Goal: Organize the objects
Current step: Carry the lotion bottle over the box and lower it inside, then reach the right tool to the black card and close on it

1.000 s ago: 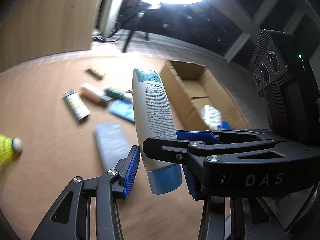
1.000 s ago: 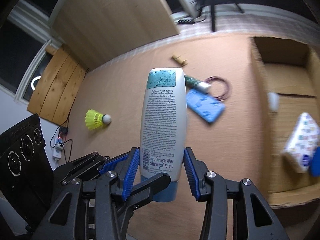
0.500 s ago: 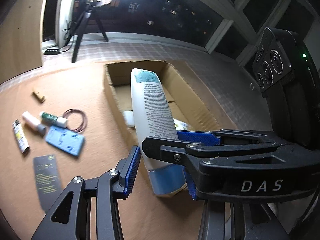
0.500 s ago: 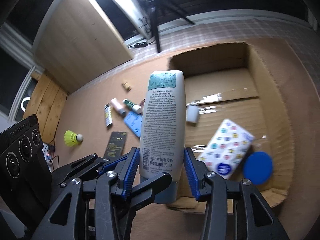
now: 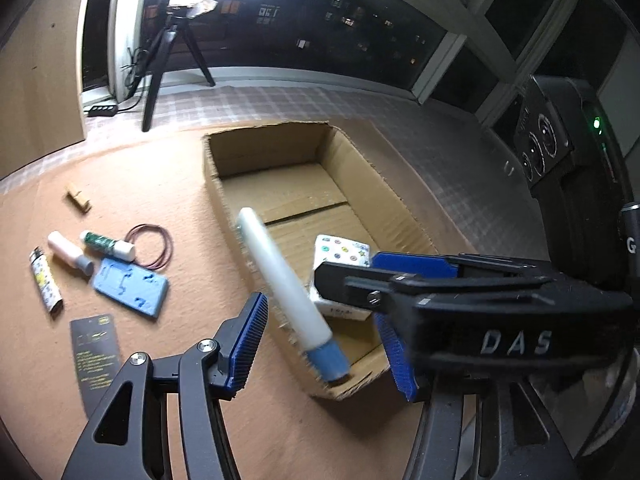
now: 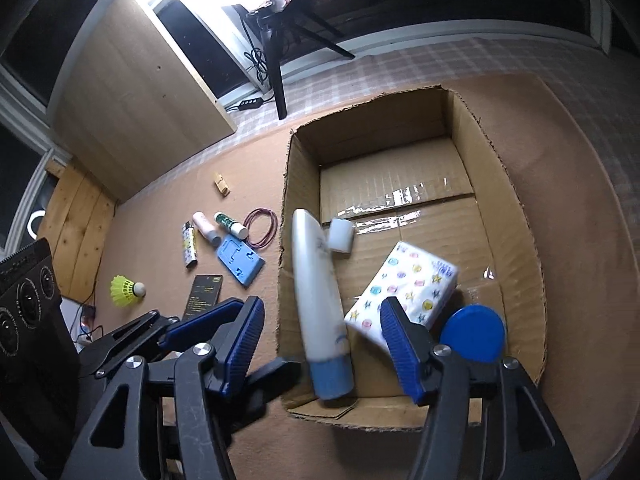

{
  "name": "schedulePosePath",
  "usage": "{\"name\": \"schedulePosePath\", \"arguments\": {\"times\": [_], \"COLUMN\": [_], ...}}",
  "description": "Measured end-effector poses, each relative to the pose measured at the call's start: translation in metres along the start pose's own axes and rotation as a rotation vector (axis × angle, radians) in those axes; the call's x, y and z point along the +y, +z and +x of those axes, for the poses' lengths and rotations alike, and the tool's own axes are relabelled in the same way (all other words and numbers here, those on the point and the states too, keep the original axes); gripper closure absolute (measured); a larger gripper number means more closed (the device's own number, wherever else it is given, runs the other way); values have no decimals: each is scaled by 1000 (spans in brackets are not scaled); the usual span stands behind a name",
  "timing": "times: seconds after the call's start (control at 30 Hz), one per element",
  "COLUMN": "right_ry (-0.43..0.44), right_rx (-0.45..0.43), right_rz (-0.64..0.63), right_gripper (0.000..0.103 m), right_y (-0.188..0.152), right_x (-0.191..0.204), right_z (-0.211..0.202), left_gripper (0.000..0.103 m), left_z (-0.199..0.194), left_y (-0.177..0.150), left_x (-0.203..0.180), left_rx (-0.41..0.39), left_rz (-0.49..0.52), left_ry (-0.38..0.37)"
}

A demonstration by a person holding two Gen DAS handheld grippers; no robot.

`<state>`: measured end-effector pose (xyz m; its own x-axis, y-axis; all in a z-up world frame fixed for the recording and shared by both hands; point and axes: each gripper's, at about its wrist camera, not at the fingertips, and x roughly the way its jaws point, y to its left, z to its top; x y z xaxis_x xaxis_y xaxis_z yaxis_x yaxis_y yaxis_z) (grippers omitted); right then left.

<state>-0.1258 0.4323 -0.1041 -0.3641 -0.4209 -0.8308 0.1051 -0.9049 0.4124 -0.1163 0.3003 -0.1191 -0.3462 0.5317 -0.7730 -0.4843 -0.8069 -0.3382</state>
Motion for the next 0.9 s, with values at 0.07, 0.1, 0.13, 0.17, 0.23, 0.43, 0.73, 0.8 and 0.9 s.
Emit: {"name": "schedulePosePath", "arguments": {"times": [0.07,0.1,0.13,0.17,0.23,0.43,0.73,0.8,0.9], "right_ry": [-3,-3,-1,1,6,-1,-27,-20,16], "right_rx": [-7,-12,-16,-21,-26,-48,-29,-11,26], "right_rz": [5,7,9,14,23,3,-46,-35,-10], "right_gripper": [46,46,46,46,46,46,46,46,46], "right_y": [-3,-5,-6,-8,-13,-26,-47,-49,-51], "right_x": [5,8,11,14,23,60,122,130,136], "right_z": [-3,-4,-5,-7,-8,-8,19,29,46], "left_gripper": [43,43,43,43,43,43,43,43,43], "left_z": [-8,-13,-16,-21,-32,-74,-110,-112,-110], "left_y": [-4,-7,-9,-11,-16,-35,-64,-68,-72], "left_x": [9,15,21,30,44,89,171,176,185], "left_rx": [-2,0,1,0,-3,-17,3,10,27], "left_rz": [-3,-7,-13,-23,-35,-50,-133,-125,-125], "left_ry": [4,9,12,17,34,67,59,60,59]}}
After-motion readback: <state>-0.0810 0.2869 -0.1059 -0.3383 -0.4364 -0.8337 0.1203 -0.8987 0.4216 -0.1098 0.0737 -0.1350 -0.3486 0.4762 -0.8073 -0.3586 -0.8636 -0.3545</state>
